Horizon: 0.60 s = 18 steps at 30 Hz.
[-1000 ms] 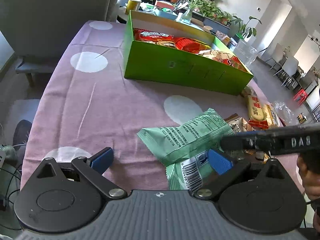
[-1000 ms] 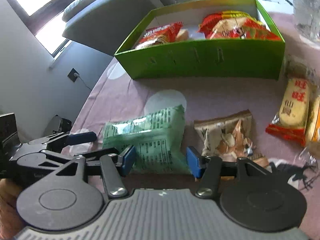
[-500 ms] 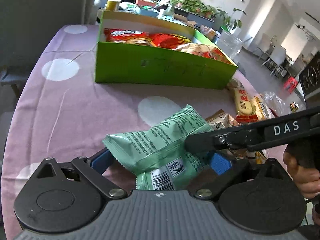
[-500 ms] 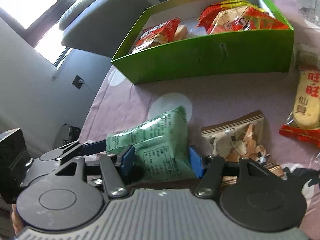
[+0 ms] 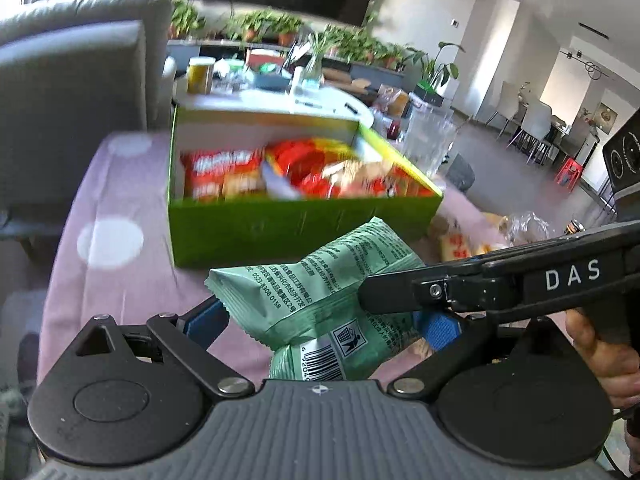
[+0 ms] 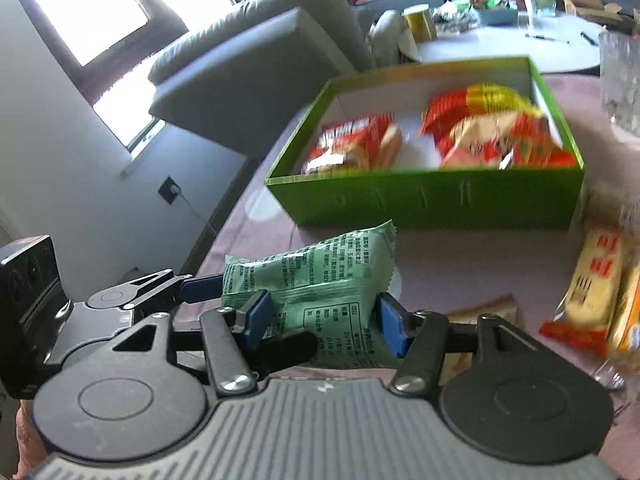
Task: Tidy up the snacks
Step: 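Lift the green bag and carry it over the green box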
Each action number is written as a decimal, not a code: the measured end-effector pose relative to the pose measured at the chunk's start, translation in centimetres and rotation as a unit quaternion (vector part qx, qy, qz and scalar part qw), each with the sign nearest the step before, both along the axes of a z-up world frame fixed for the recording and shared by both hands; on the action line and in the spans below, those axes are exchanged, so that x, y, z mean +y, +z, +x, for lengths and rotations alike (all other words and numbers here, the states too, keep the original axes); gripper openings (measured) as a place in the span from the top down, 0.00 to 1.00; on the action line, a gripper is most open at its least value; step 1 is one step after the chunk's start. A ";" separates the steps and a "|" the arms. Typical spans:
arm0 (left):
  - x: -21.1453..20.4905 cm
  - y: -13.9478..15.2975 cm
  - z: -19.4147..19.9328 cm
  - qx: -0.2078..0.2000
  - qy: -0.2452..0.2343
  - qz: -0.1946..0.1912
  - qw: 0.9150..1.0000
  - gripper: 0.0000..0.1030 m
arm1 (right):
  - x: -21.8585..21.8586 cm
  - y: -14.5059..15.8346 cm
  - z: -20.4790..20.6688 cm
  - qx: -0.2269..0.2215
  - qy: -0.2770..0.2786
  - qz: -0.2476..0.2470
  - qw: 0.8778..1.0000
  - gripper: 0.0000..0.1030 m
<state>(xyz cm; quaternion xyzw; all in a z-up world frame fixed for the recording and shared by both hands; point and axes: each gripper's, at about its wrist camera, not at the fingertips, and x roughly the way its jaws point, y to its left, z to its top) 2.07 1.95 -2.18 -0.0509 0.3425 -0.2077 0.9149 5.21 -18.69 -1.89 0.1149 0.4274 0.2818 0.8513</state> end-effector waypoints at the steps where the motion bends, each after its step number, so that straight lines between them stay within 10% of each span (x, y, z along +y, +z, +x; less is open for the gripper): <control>1: -0.2 0.5 0.3 -0.008 -0.002 0.004 1.000 0.05 | -0.2 0.3 0.2 -0.003 -0.004 0.004 1.000 0.34; 18: -3.2 5.4 7.6 -0.127 -0.033 0.096 0.987 0.04 | -0.3 4.2 6.2 -0.059 -0.056 0.042 0.996 0.34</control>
